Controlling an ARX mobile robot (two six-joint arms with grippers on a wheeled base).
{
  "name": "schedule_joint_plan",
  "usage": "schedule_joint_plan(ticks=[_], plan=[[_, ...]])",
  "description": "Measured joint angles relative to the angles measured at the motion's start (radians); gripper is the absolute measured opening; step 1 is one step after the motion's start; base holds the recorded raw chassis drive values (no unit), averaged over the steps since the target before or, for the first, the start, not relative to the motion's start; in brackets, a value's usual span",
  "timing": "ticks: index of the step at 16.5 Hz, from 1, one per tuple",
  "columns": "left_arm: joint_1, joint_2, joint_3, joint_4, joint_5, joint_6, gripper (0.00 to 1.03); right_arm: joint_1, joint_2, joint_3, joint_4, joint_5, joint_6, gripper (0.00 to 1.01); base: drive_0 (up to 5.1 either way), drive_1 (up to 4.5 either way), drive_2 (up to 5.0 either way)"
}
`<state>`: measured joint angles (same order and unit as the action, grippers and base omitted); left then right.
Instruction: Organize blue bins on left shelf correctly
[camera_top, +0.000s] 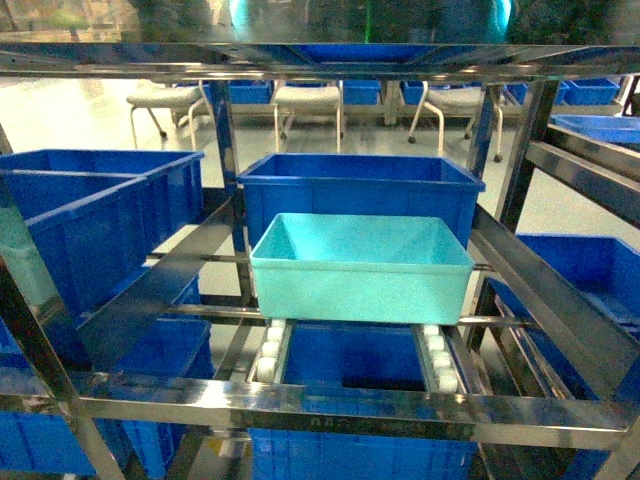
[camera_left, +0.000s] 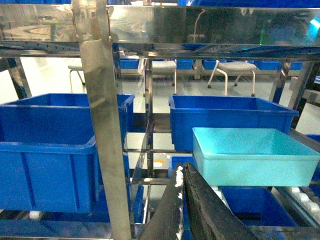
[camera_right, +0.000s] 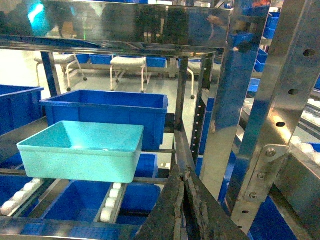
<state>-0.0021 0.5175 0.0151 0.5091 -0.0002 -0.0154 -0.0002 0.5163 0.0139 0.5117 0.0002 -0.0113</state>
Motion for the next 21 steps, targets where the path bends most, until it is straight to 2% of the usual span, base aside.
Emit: schedule_joint_plan(ticks=[7, 8, 10, 12, 14, 20, 21], plan=[[0.000, -0.081, 0.000, -0.075, 0.000, 0.000, 0.02, 0.000, -0.078, 0.000, -0.078, 0.000, 0.000, 0.02, 0.0, 0.00, 0.0], [0.000, -0.130, 0.000, -0.123, 0.000, 0.000, 0.02, 0.000, -0.130, 0.000, -0.125, 0.000, 0.000, 0.02, 0.0, 0.00, 0.0], [0.000, -0.301, 0.000, -0.291, 0.000, 0.000, 0.02, 0.000, -0.299, 0.000, -0.293, 0.000, 0.000, 0.02, 0.0, 0.00, 0.0], [0.000, -0.344, 0.000, -0.333, 0.000, 0.000, 0.02, 0.000, -0.342, 0.000, -0.337, 0.000, 0.000, 0.02, 0.0, 0.00, 0.0], [0.000, -0.473, 0.000, -0.520, 0.000, 0.000, 0.02, 0.000, -0.475, 0.000, -0.518, 0.000, 0.000, 0.02, 0.0, 0.00, 0.0], [0.000, -0.507, 0.000, -0.515, 0.000, 0.000, 0.02, 0.000, -0.512, 0.000, -0.516, 0.000, 0.000, 0.02, 0.0, 0.00, 0.0], [0.000, -0.507, 0.000, -0.514, 0.000, 0.001, 0.02, 0.000, -0.512, 0.000, -0.517, 0.000, 0.000, 0.06, 0.0, 0.00, 0.0]])
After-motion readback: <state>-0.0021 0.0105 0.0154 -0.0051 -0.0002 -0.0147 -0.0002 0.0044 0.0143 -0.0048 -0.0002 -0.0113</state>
